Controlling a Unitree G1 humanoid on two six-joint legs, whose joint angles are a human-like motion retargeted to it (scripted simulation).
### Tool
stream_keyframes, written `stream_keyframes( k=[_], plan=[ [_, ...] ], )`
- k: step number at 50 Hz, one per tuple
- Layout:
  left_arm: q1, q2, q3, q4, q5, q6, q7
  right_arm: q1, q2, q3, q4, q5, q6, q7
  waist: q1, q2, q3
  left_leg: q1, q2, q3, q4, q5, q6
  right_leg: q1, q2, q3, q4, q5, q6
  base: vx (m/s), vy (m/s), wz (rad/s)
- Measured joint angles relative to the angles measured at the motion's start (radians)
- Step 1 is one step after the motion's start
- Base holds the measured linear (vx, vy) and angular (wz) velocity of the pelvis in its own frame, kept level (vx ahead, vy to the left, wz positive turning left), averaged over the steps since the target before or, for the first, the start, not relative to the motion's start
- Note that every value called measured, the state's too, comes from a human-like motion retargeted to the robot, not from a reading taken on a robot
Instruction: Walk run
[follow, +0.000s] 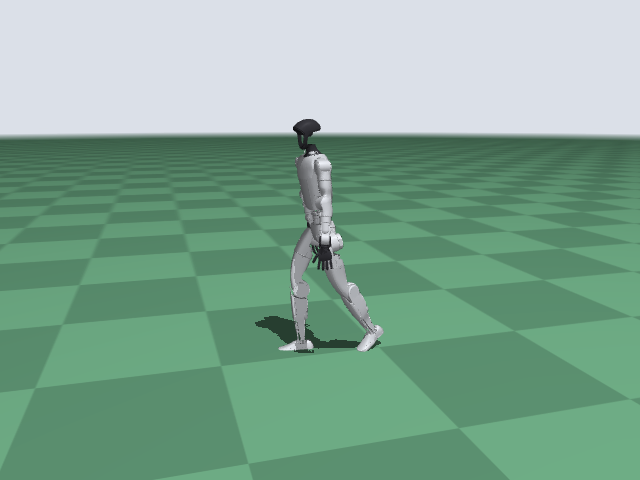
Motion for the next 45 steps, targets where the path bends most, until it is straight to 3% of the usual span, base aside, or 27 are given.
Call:
stream_keyframes(
  k=[3,5,10,13,20,25,27,30,31,34,40,42,45],
  plan=[
    [0.076,-0.029,0.029,0.062,0.023,0.023,0.108,-0.009,-0.005,0.004,0.001,-0.001,-0.004,-0.020,0.023,-0.055,-0.004,-0.018,0.011,0.091,0.177,0.244,0.032,0.101,-0.072,-0.001,-0.005,-0.077,0.024,0.89,-0.18,0.26],
    [0.113,-0.039,0.034,0.106,0.030,0.034,0.160,-0.017,-0.014,0.013,-0.007,0.005,-0.012,-0.026,0.068,-0.103,0.010,-0.057,-0.004,0.125,0.340,0.331,0.074,0.182,-0.127,-0.036,-0.036,-0.103,0.033,0.80,-0.17,-0.20],
    [0.170,-0.049,0.073,0.160,0.054,0.063,0.138,-0.094,-0.060,0.049,-0.027,-0.062,-0.004,-0.063,0.115,-0.138,0.054,-0.200,0.101,0.229,0.600,0.187,0.146,0.332,-0.142,-0.036,-0.107,-0.147,0.056,0.62,-0.11,0.11],
    [0.202,-0.042,0.078,0.185,0.069,0.088,0.095,-0.131,-0.070,0.083,-0.094,-0.076,0.011,-0.064,0.144,-0.106,0.053,-0.339,0.145,0.229,0.579,0.104,0.111,0.413,-0.084,-0.072,-0.186,-0.150,0.060,0.60,-0.11,-0.02],
    [0.230,-0.043,0.047,0.211,0.126,0.154,0.105,-0.167,-0.059,0.067,-0.346,0.005,-0.063,0.032,0.230,-0.005,0.067,-0.579,0.092,0.092,0.165,0.008,0.065,0.589,0.054,-0.110,-0.289,-0.198,0.090,0.53,-0.05,-0.07],
    [0.227,-0.071,0.057,0.211,0.144,0.166,0.066,-0.226,-0.062,0.059,-0.338,-0.020,-0.036,0.020,0.275,-0.005,0.065,-0.642,0.046,0.107,-0.039,-0.017,0.066,0.666,0.040,-0.100,-0.285,-0.230,0.144,0.61,0.03,-0.47],
    [0.215,-0.072,0.056,0.203,0.158,0.166,0.036,-0.244,-0.061,0.058,-0.307,-0.020,-0.030,0.027,0.278,-0.005,0.062,-0.647,0.037,0.102,-0.028,0.016,0.114,0.687,0.034,-0.089,-0.273,-0.226,0.171,0.54,0.06,-0.28],
    [0.207,-0.067,0.048,0.186,0.171,0.172,0.022,-0.237,-0.062,0.059,-0.261,-0.020,-0.022,0.055,0.300,-0.006,0.045,-0.624,0.053,0.174,0.019,0.073,0.165,0.720,0.024,-0.062,-0.250,-0.189,0.218,0.88,0.16,-0.52],
    [0.209,-0.065,0.052,0.169,0.182,0.176,0.020,-0.227,-0.061,0.050,-0.240,-0.028,-0.017,0.056,0.320,-0.006,0.040,-0.619,0.055,0.132,0.035,0.089,0.158,0.728,0.016,-0.040,-0.232,-0.157,0.236,0.92,0.17,-0.94],
    [0.221,-0.066,0.076,0.095,0.197,0.160,0.014,-0.183,-0.048,0.027,-0.173,-0.053,-0.006,0.041,0.328,-0.010,0.011,-0.583,0.076,0.097,0.090,0.068,0.165,0.728,-0.017,-0.038,-0.147,0.019,0.282,0.91,0.18,-0.57],
    [0.209,-0.040,0.070,0.017,0.094,0.107,-0.002,-0.082,-0.057,0.022,-0.084,-0.072,0.009,0.031,0.300,0.090,-0.055,-0.429,0.151,0.100,0.037,-0.040,0.167,0.562,-0.020,-0.077,0.267,0.423,0.231,0.73,0.19,-0.46],
    [0.177,-0.027,0.069,0.011,0.064,0.114,0.002,-0.064,-0.060,0.016,-0.073,-0.085,0.008,0.017,0.275,0.110,-0.057,-0.394,0.156,0.099,0.020,-0.059,0.162,0.474,-0.032,-0.088,0.385,0.390,0.232,0.59,0.12,-0.07],
    [0.112,0.006,0.040,0.010,0.028,0.117,0.013,-0.038,-0.053,-0.009,-0.056,-0.089,0.011,0.000,0.234,0.118,-0.047,-0.337,0.130,0.086,-0.034,-0.065,0.164,0.331,-0.021,-0.071,0.486,0.247,0.263,0.55,0.05,0.36]
  ],
)
